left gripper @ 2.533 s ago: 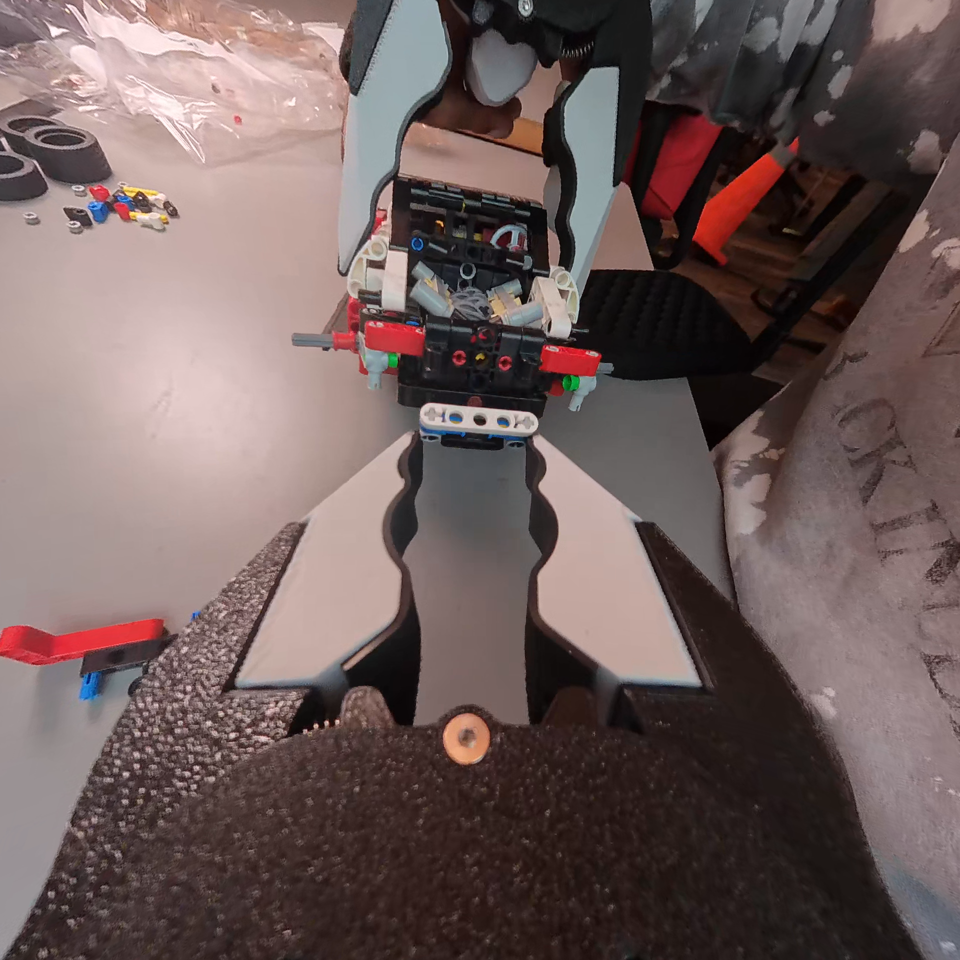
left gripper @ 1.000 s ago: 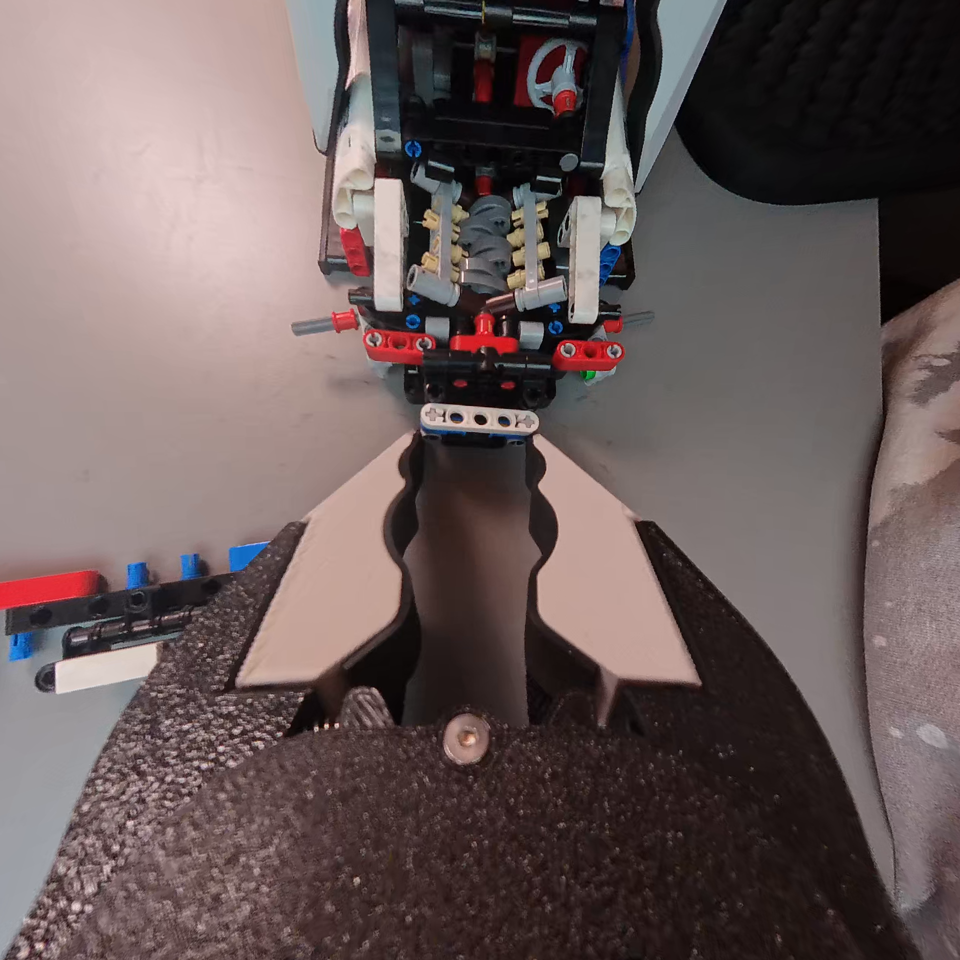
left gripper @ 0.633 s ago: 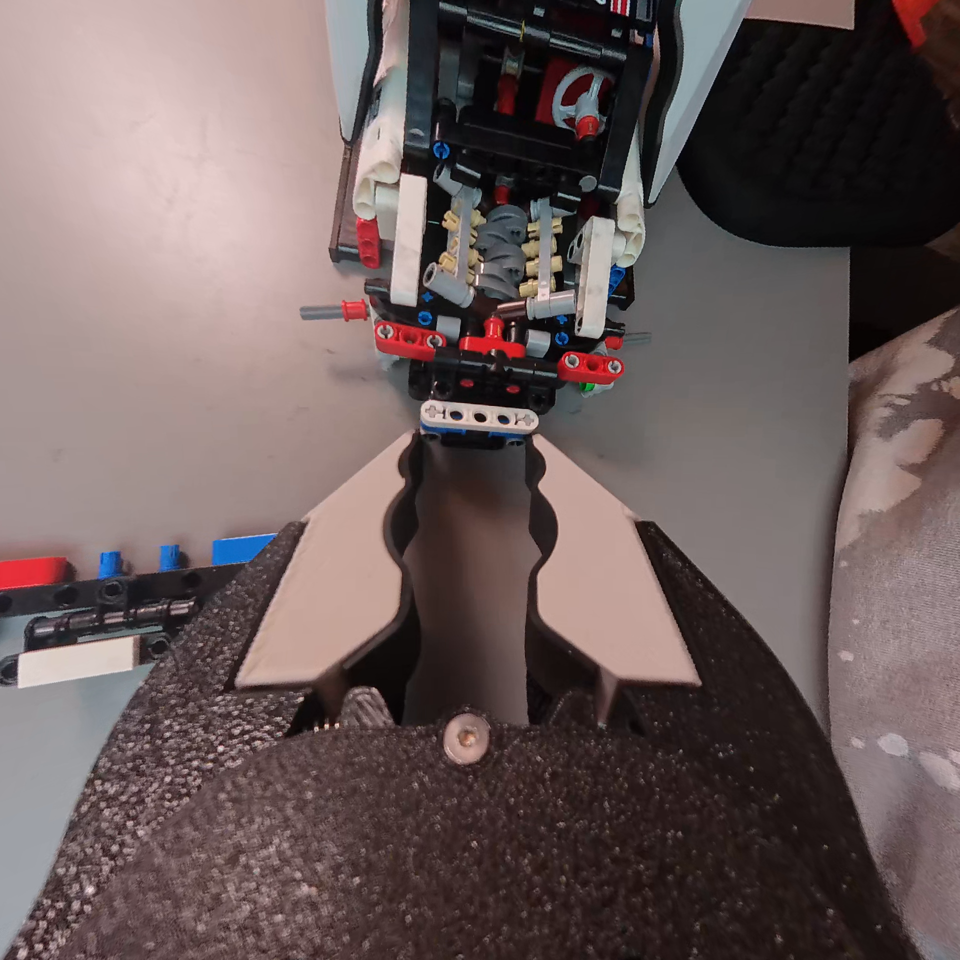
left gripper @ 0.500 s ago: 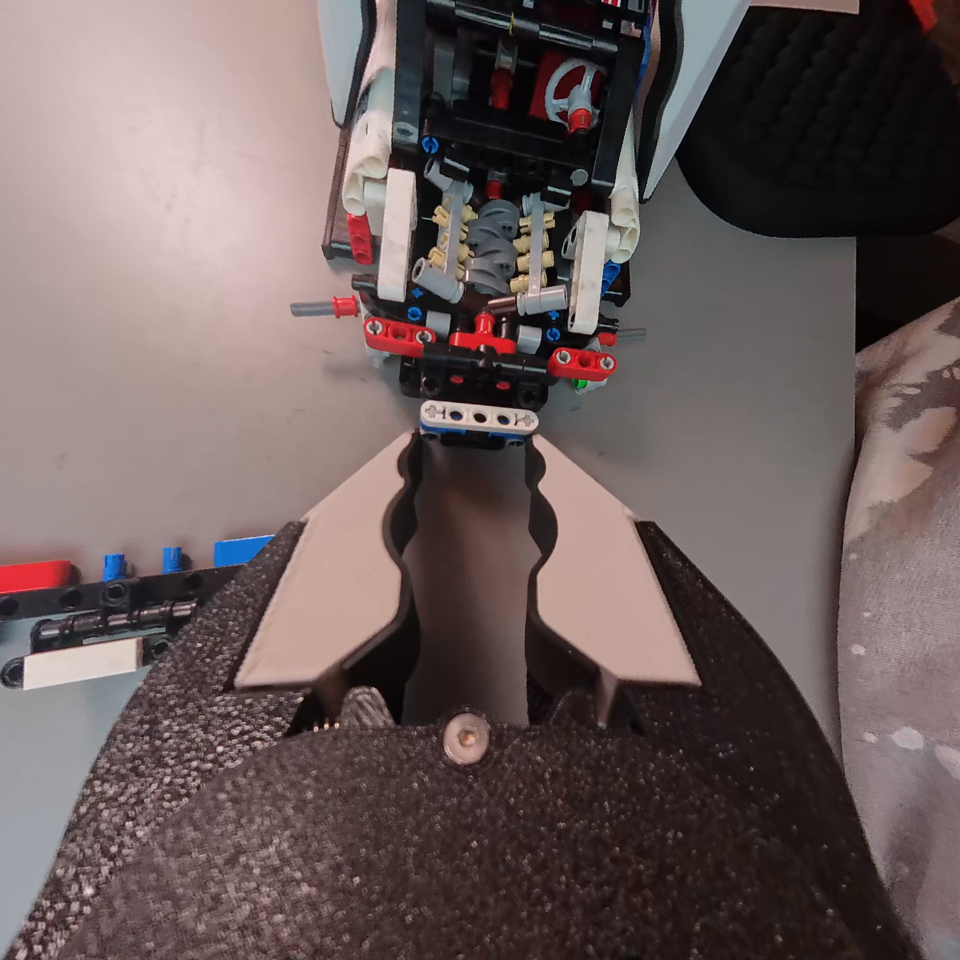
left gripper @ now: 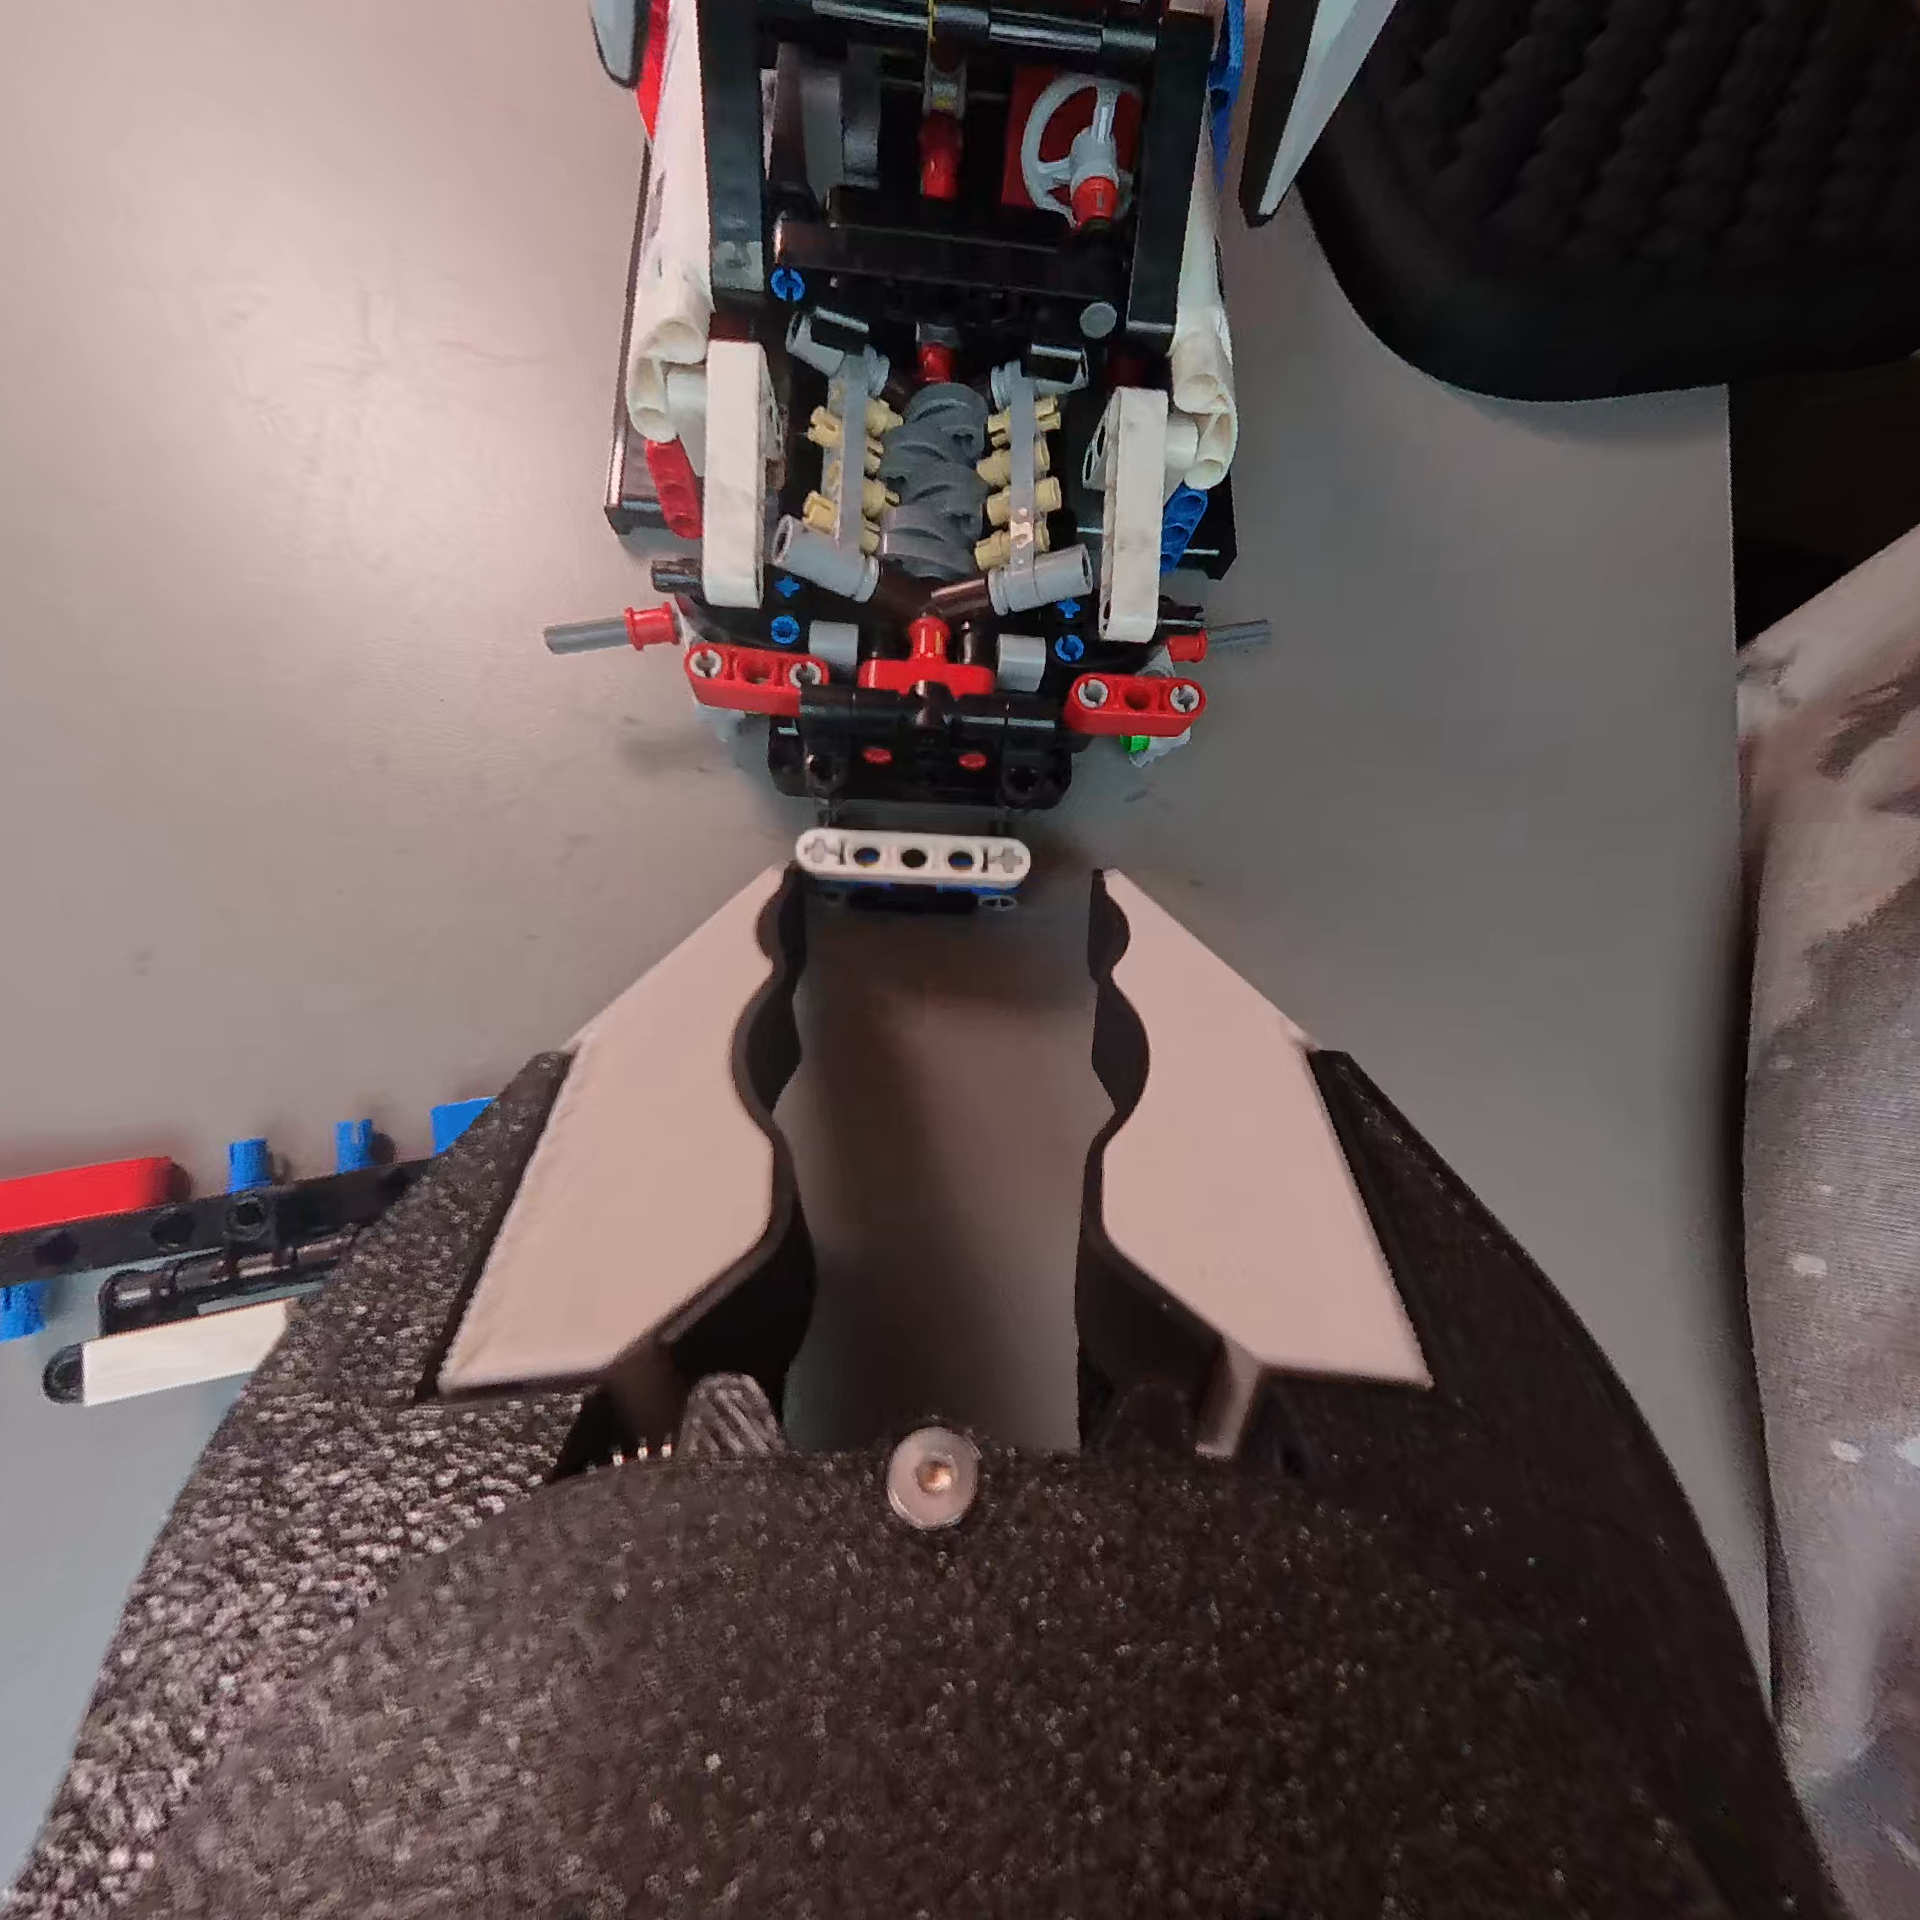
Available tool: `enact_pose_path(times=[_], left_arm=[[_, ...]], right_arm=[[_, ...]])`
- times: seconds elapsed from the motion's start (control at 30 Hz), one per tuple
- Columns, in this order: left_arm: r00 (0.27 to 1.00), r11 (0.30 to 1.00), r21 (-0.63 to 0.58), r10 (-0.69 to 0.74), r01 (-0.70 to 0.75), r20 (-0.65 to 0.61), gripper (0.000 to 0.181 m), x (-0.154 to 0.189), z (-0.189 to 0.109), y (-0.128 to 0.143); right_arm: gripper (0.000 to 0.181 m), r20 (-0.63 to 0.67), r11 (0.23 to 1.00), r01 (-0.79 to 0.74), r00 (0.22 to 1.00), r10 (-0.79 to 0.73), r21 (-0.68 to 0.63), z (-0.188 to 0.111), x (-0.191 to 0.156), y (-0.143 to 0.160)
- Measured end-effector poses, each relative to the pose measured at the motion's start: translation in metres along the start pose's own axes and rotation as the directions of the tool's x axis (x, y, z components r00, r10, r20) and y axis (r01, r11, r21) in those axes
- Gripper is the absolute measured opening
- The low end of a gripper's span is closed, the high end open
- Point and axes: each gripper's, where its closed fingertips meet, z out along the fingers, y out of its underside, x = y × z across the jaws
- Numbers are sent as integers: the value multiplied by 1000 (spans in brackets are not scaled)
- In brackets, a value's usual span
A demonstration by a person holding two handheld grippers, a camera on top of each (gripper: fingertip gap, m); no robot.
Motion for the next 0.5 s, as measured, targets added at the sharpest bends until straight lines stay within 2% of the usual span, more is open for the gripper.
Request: enact_pose_path(times=[0.1,0.2,0.3,0.4,0.5], left_arm=[[1000,1000,-1,-1,1,4,55,-2,0,-1],[1000,1000,-7,13,-12,26,44,-7,1,-1],[999,1000,-10,21,-20,34,43,-9,1,-1],[999,1000,0,27,-27,41,42,-8,1,-1],[998,998,3,55,-55,36,42,-5,1,-2]], right_arm=[[86,46,998,12,999,-9,-65,9,-2,5],[85,71,995,26,997,-19,-99,9,-1,4],[83,72,990,47,997,-38,-131,9,-2,4],[77,79,993,87,994,-81,-76,7,-4,-2],[77,88,998,58,995,-56,-17,7,-5,-4]])
